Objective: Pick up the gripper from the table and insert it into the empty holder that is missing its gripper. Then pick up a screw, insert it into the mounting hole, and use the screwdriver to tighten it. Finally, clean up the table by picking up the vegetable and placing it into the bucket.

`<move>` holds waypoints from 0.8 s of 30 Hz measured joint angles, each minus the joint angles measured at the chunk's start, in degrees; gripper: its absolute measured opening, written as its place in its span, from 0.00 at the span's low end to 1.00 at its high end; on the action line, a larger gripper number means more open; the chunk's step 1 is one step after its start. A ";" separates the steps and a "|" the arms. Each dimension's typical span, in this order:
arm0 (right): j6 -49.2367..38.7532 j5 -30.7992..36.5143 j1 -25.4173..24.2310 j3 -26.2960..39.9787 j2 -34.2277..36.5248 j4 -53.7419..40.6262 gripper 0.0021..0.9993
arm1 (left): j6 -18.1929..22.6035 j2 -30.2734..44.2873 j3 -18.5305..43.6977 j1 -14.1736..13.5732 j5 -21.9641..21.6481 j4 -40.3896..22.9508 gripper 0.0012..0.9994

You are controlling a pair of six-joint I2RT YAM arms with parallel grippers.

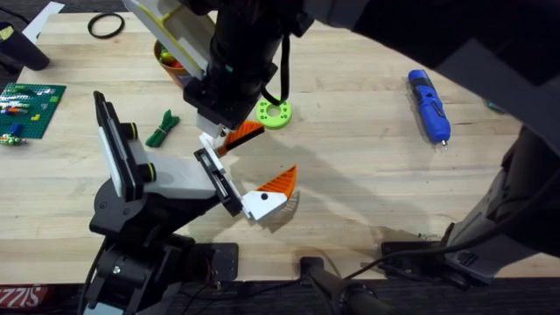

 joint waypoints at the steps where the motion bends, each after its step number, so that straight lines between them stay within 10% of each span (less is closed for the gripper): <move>1: 0.02 -0.01 0.00 0.00 0.00 -0.03 0.01 | -0.05 0.00 0.00 0.00 0.02 0.11 0.99; 24: 0.52 -0.50 -0.02 -0.02 0.00 -0.21 0.01 | -0.41 0.00 0.00 0.00 0.02 0.21 0.99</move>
